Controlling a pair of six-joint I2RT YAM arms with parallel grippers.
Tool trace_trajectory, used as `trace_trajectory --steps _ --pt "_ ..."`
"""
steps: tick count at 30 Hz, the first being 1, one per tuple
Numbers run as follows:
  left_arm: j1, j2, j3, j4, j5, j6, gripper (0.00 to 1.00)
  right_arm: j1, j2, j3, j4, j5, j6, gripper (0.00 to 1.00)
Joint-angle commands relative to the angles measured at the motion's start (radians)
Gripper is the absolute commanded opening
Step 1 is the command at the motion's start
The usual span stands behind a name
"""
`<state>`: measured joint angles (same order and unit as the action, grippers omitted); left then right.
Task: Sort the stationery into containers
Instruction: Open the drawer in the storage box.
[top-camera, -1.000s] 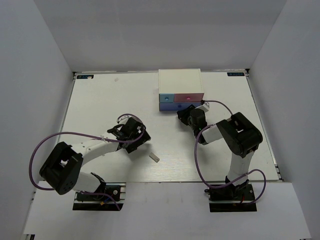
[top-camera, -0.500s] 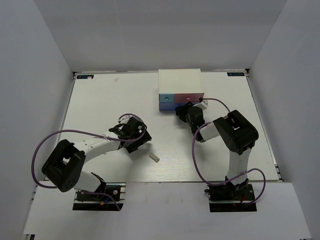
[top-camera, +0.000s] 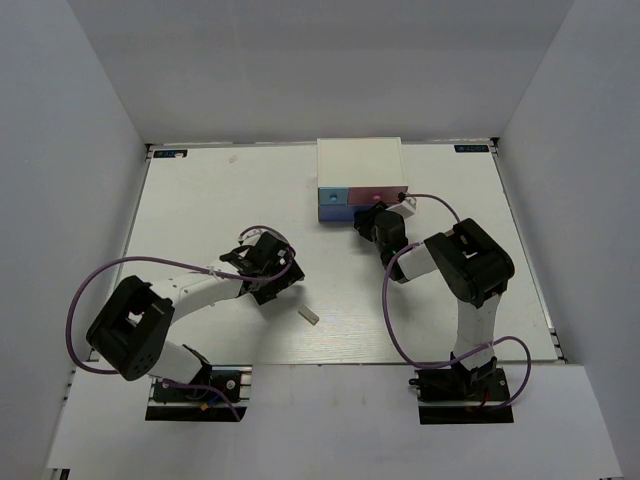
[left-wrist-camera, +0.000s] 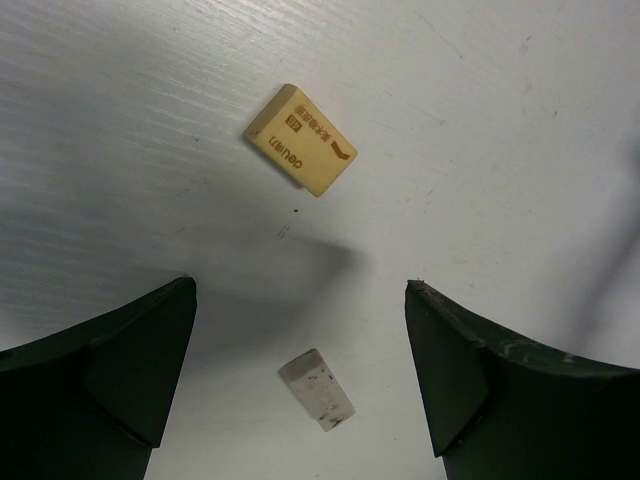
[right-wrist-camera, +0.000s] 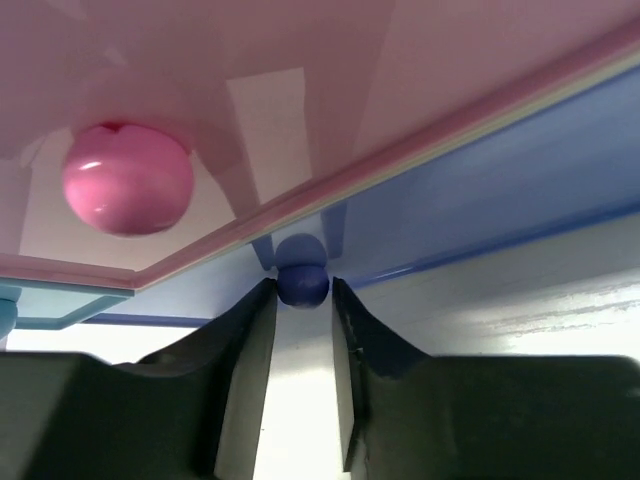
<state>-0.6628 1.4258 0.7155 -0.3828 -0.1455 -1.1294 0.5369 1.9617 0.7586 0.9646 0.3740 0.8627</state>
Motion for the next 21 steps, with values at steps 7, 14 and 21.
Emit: trace_trajectory --steps 7,14,21 --pt "0.005 -0.007 0.033 0.005 0.001 0.008 0.95 0.000 -0.001 0.015 0.086 0.039 -0.060 0.17" --pt "0.005 -0.007 0.033 0.005 0.001 0.017 0.95 0.008 -0.064 -0.074 0.083 -0.003 -0.057 0.11" --pt "0.005 -0.007 0.033 0.015 0.001 0.017 0.95 0.029 -0.162 -0.204 0.062 -0.021 -0.036 0.09"
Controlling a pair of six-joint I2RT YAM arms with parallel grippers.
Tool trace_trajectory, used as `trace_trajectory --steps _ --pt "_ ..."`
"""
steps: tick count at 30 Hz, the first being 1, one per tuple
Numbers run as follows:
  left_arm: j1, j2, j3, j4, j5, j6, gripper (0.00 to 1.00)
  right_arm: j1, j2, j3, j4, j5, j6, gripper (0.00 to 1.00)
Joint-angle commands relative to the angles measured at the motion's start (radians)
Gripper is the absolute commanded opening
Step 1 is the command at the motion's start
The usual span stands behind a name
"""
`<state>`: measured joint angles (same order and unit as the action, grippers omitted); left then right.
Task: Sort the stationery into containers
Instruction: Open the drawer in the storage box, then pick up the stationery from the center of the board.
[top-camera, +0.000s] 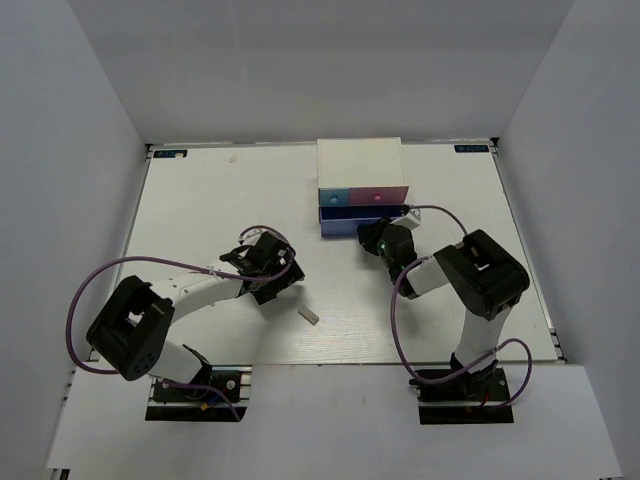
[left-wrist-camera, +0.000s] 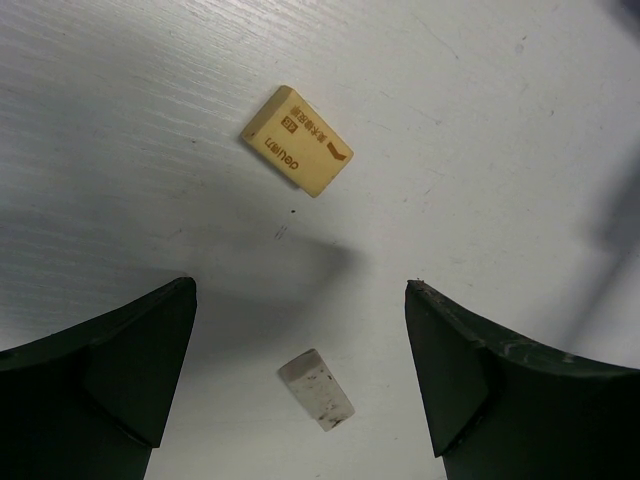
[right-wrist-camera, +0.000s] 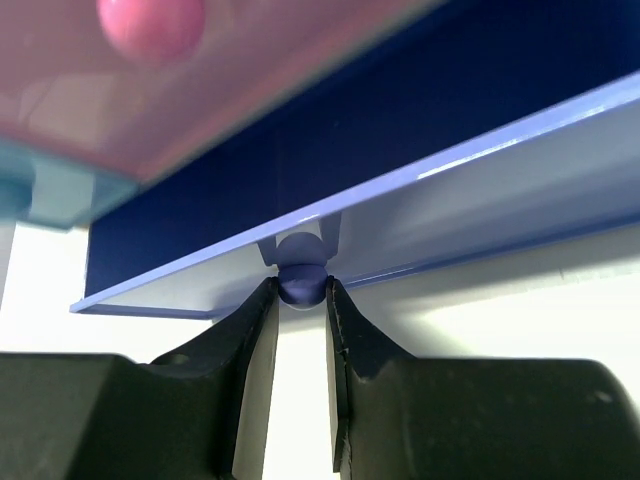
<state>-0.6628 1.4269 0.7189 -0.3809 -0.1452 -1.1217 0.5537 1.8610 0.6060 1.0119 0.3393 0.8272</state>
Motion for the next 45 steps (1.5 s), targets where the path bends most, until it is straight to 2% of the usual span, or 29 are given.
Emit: trace_trajectory --steps 1,7,8,9,10,11,12,14,16,20,22,23,24,26,27,29,32,36,37,38,41,42,45 --pt "0.005 -0.008 0.030 0.013 0.001 0.010 0.95 0.018 -0.080 -0.061 0.010 0.012 0.004 0.09" --pt "0.005 0.013 0.053 0.013 0.001 0.010 0.95 0.035 -0.157 -0.144 -0.025 -0.016 0.015 0.09" --pt "0.005 0.013 0.062 0.013 -0.010 0.010 0.95 0.040 -0.163 -0.150 -0.029 -0.016 0.023 0.13" --pt "0.005 0.024 0.062 0.002 -0.010 0.000 0.95 0.049 -0.171 -0.156 -0.033 -0.016 0.023 0.20" --pt "0.005 0.024 0.071 0.002 -0.019 0.000 0.95 0.051 -0.172 -0.167 -0.030 -0.013 0.023 0.31" --pt "0.005 0.033 0.080 0.002 -0.019 0.000 0.95 0.054 -0.174 -0.167 -0.030 -0.011 0.012 0.56" --pt "0.005 0.033 0.080 -0.009 -0.019 -0.009 0.95 0.052 -0.174 -0.158 -0.016 -0.017 0.000 0.65" --pt "0.005 0.033 0.091 -0.019 -0.030 -0.018 0.95 0.049 -0.172 -0.150 -0.004 -0.037 -0.032 0.74" --pt "0.005 0.043 0.100 -0.029 -0.030 -0.033 0.95 0.048 -0.178 -0.140 -0.001 -0.043 -0.053 0.74" --pt "0.005 0.052 0.135 -0.090 -0.060 -0.101 0.95 0.048 -0.209 -0.159 -0.016 -0.088 -0.060 0.66" --pt "0.014 0.062 0.149 -0.113 -0.085 -0.113 0.95 0.051 -0.238 -0.172 -0.022 -0.112 -0.069 0.56" --pt "0.014 0.072 0.163 -0.124 -0.085 -0.113 0.95 0.049 -0.255 -0.196 -0.025 -0.135 -0.077 0.51" --pt "0.014 0.072 0.172 -0.134 -0.085 -0.113 0.95 0.045 -0.273 -0.206 -0.024 -0.146 -0.100 0.36" --pt "0.014 0.084 0.181 -0.150 -0.109 -0.113 0.95 0.046 -0.307 -0.235 -0.030 -0.181 -0.112 0.20" --pt "0.014 0.084 0.182 -0.162 -0.109 -0.113 0.95 0.049 -0.325 -0.242 -0.027 -0.228 -0.140 0.08" --pt "0.014 0.095 0.194 -0.174 -0.134 -0.092 0.95 0.049 -0.367 -0.264 -0.019 -0.258 -0.186 0.00" --pt "0.014 0.113 0.232 -0.199 -0.157 -0.034 0.94 0.049 -0.397 -0.272 0.020 -0.364 -0.282 0.00" --pt "0.014 0.113 0.232 -0.199 -0.168 0.014 0.89 0.049 -0.416 -0.261 0.092 -0.711 -0.529 0.00" --pt "0.014 0.113 0.232 -0.199 -0.177 0.014 0.86 0.046 -0.430 -0.253 0.085 -0.891 -0.631 0.00" --pt "0.014 0.122 0.223 -0.199 -0.177 0.014 0.84 0.042 -0.434 -0.233 0.077 -0.934 -0.655 0.00" --pt "0.014 0.133 0.244 -0.199 -0.177 0.005 0.75 0.038 -0.470 -0.146 -0.096 -1.115 -0.785 0.00" --pt "0.014 0.145 0.244 -0.208 -0.177 -0.009 0.74 0.028 -0.470 -0.087 -0.306 -1.138 -0.824 0.00" --pt "0.014 0.170 0.274 -0.219 -0.177 -0.027 0.68 0.003 -0.470 0.024 -0.473 -1.250 -0.902 0.00"
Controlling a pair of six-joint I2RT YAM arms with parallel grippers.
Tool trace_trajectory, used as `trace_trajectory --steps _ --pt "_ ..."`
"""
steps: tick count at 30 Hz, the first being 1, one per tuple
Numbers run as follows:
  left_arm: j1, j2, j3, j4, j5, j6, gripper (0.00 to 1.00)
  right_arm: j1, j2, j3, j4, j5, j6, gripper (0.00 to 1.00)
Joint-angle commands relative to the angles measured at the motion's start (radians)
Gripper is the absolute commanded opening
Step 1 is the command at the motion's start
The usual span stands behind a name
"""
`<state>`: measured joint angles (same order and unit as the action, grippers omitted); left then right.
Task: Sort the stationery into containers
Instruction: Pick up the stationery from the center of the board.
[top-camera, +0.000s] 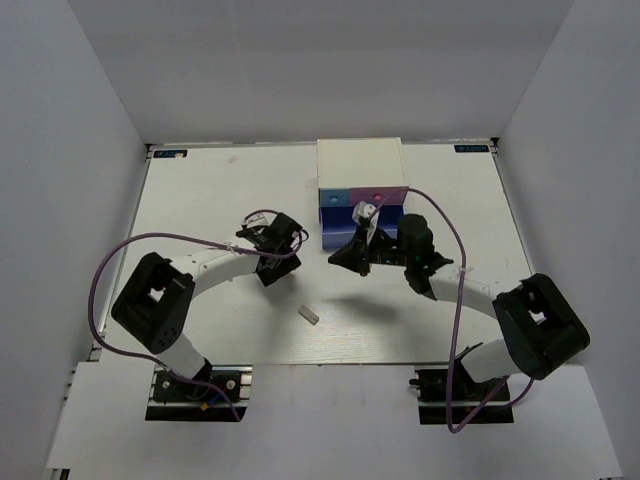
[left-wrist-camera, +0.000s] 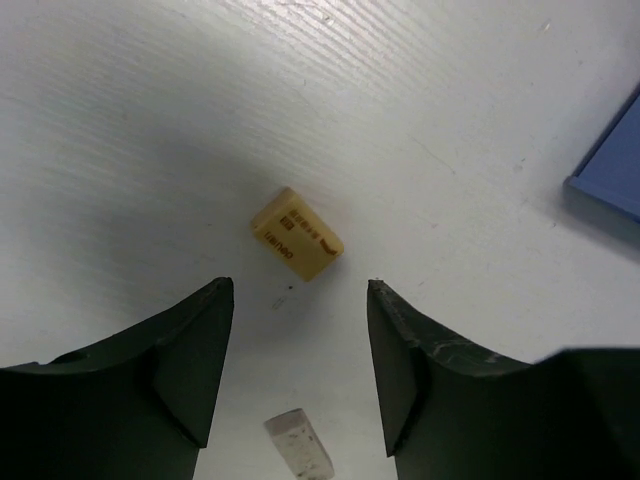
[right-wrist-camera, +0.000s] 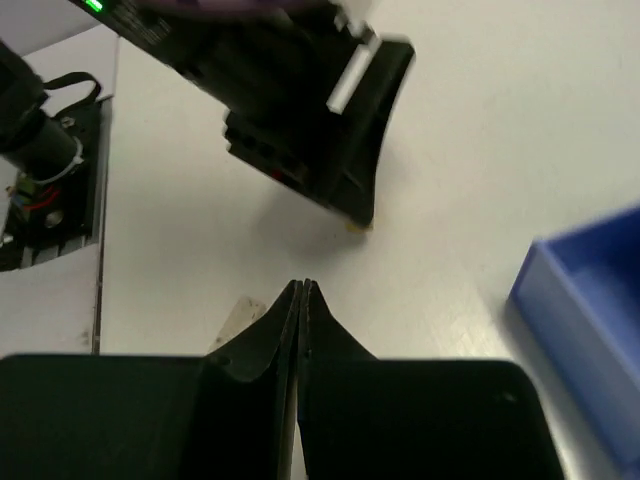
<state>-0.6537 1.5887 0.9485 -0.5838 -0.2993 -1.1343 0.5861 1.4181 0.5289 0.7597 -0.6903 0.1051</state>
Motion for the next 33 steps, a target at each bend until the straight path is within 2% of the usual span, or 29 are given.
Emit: trace_trajectory --steps 1,2,3,4,5,6,8,11,14,17,22,23,24,26,27,28,30,32,33 --pt "0.005 0.017 0.055 -0.028 -0.023 -0.027 0.66 -0.032 -0.033 0.143 -0.282 -0.222 -0.203 0.00" --pt "0.005 0.017 0.055 -0.028 -0.032 -0.027 0.62 -0.038 -0.036 0.154 -0.336 -0.204 -0.226 0.72" --pt "0.005 0.030 0.068 -0.028 -0.032 -0.036 0.59 -0.042 -0.048 0.158 -0.353 -0.146 -0.322 0.90" --pt "0.005 0.030 0.068 -0.039 -0.041 -0.036 0.55 -0.043 -0.062 0.148 -0.362 -0.103 -0.332 0.91" --pt "0.005 0.042 0.081 -0.050 -0.041 -0.048 0.46 -0.049 -0.071 0.134 -0.321 -0.001 -0.338 0.91" --pt "0.005 0.056 0.094 -0.050 -0.052 -0.059 0.43 -0.055 -0.076 0.114 -0.312 0.036 -0.334 0.91" --pt "0.005 0.069 0.104 -0.059 -0.061 -0.068 0.40 -0.080 -0.085 0.109 -0.322 0.098 -0.335 0.91" --pt "0.005 0.092 0.124 -0.080 -0.070 -0.078 0.40 -0.104 -0.088 0.132 -0.378 0.065 -0.358 0.91" --pt "0.005 0.111 0.134 -0.100 -0.080 -0.088 0.48 -0.117 -0.110 0.123 -0.373 0.045 -0.369 0.83" --pt "0.014 0.120 0.134 -0.100 -0.080 -0.113 0.62 -0.124 -0.125 0.109 -0.353 0.032 -0.335 0.72" --pt "0.023 0.142 0.134 -0.100 -0.080 -0.113 0.65 -0.131 -0.139 0.115 -0.370 0.022 -0.320 0.67" --pt "0.023 0.154 0.134 -0.091 -0.080 -0.113 0.62 -0.134 -0.140 0.124 -0.382 0.021 -0.318 0.67" --pt "0.032 0.163 0.134 -0.091 -0.069 -0.113 0.50 -0.134 -0.139 0.126 -0.384 0.021 -0.320 0.65" --pt "0.032 0.163 0.144 -0.091 -0.069 -0.113 0.36 -0.140 -0.143 0.132 -0.388 0.015 -0.318 0.65" --pt "0.032 0.163 0.144 -0.082 -0.058 -0.113 0.24 -0.137 -0.146 0.132 -0.387 0.017 -0.314 0.71" --pt "0.032 0.163 0.144 -0.082 -0.058 -0.102 0.20 -0.143 -0.145 0.129 -0.361 0.008 -0.282 0.90" --pt "0.032 0.140 0.144 -0.082 -0.073 -0.062 0.13 -0.153 -0.151 0.106 -0.323 0.011 -0.249 0.91" --pt "0.023 0.107 0.154 -0.067 -0.092 -0.007 0.12 -0.158 -0.143 0.109 -0.338 -0.008 -0.248 0.91" --pt "0.011 0.093 0.154 -0.038 -0.101 0.077 0.12 -0.161 -0.136 0.108 -0.355 -0.014 -0.261 0.91"
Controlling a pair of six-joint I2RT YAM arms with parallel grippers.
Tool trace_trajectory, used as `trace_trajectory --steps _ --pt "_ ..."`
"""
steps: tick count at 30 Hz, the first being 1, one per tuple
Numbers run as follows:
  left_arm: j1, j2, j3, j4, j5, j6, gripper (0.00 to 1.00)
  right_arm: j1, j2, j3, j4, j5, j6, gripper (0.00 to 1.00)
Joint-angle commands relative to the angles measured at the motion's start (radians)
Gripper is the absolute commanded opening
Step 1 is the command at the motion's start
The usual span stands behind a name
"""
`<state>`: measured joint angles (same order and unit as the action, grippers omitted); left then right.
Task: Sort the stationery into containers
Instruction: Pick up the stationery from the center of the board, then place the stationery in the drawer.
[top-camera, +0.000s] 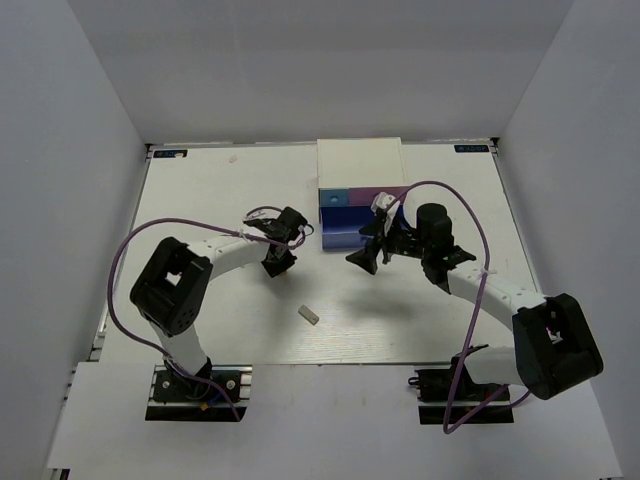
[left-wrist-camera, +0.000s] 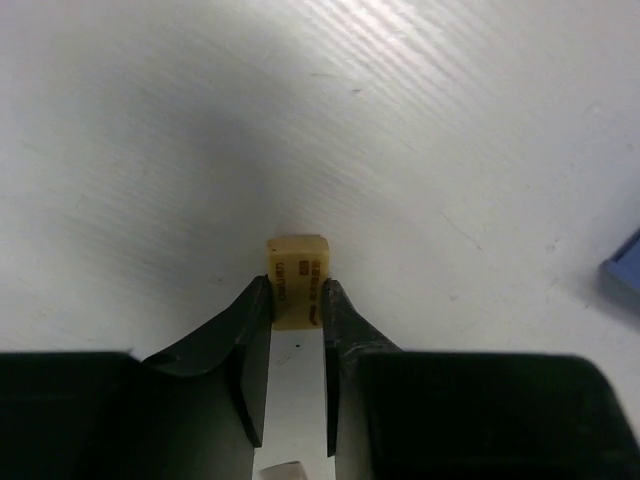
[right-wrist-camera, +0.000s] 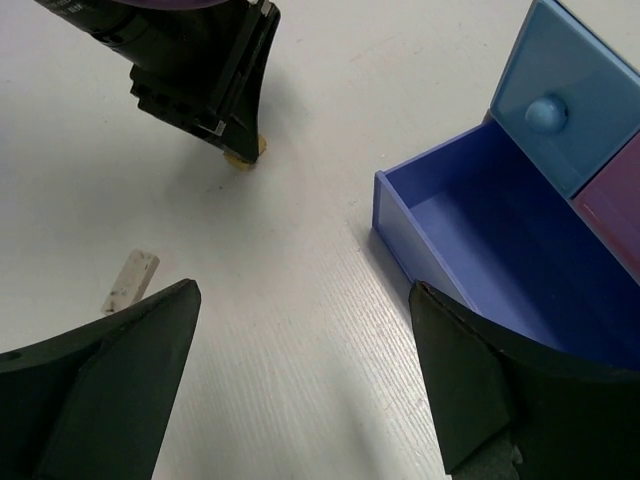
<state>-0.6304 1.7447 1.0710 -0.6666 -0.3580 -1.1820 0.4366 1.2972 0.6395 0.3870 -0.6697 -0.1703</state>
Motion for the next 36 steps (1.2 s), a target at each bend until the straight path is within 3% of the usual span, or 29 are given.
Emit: trace_trajectory --steps 1,3,4,5,6,7,11,20,21,23,25,26,27,28,30,33,34,36 --pt "-0.012 -0.079 0.032 0.071 -0.042 0.178 0.10 -0.012 -0.016 -0.004 0.015 -0.056 0.003 0.91" --pt "-0.012 -0.141 0.001 0.215 0.025 0.298 0.02 -0.021 -0.016 -0.004 0.003 -0.065 -0.029 0.78" --pt "-0.012 -0.167 -0.018 0.272 0.046 0.411 0.00 -0.022 -0.016 -0.003 0.001 -0.064 -0.032 0.66" --pt "-0.012 -0.197 -0.063 0.335 0.098 0.464 0.00 -0.030 -0.016 0.000 0.003 -0.059 -0.029 0.29" --pt "-0.012 -0.226 -0.087 0.404 0.126 0.514 0.00 -0.035 -0.018 -0.001 0.010 -0.048 -0.028 0.07" --pt "-0.012 -0.275 -0.109 0.527 0.154 0.592 0.00 -0.041 -0.021 -0.003 0.018 -0.041 -0.026 0.00" --pt "-0.012 -0.306 -0.157 0.760 0.338 0.732 0.00 -0.056 -0.022 -0.009 0.030 -0.015 -0.026 0.00" --pt "-0.003 -0.050 0.070 0.811 0.444 0.731 0.01 -0.082 -0.050 -0.024 0.026 0.018 -0.024 0.00" --pt "-0.012 -0.031 0.087 0.800 0.444 0.731 0.03 -0.084 -0.056 -0.029 0.024 0.019 -0.028 0.14" --pt "-0.012 0.019 0.139 0.767 0.444 0.713 0.08 -0.090 -0.070 -0.035 0.024 0.021 -0.028 0.29" --pt "-0.012 0.029 0.158 0.757 0.444 0.700 0.22 -0.093 -0.073 -0.040 0.021 0.019 -0.029 0.49" --pt "-0.012 0.029 0.158 0.757 0.433 0.700 0.29 -0.095 -0.078 -0.040 0.021 0.018 -0.028 0.53" --pt "-0.012 0.029 0.158 0.757 0.433 0.688 0.44 -0.096 -0.081 -0.044 0.020 0.016 -0.031 0.55" --pt "-0.012 0.029 0.158 0.748 0.424 0.688 0.47 -0.098 -0.081 -0.047 0.018 0.015 -0.032 0.56" --pt "-0.012 0.016 0.158 0.748 0.424 0.688 0.54 -0.098 -0.078 -0.044 0.015 -0.008 -0.047 0.56" --pt "-0.012 -0.023 0.130 0.748 0.424 0.688 0.57 -0.101 -0.072 -0.040 -0.029 -0.103 -0.156 0.56" --pt "-0.012 -0.054 0.121 0.748 0.424 0.679 0.57 -0.098 -0.056 -0.025 -0.054 -0.204 -0.193 0.54" --pt "-0.012 -0.091 0.089 0.759 0.424 0.668 0.57 -0.088 -0.021 0.003 -0.172 -0.267 -0.361 0.37"
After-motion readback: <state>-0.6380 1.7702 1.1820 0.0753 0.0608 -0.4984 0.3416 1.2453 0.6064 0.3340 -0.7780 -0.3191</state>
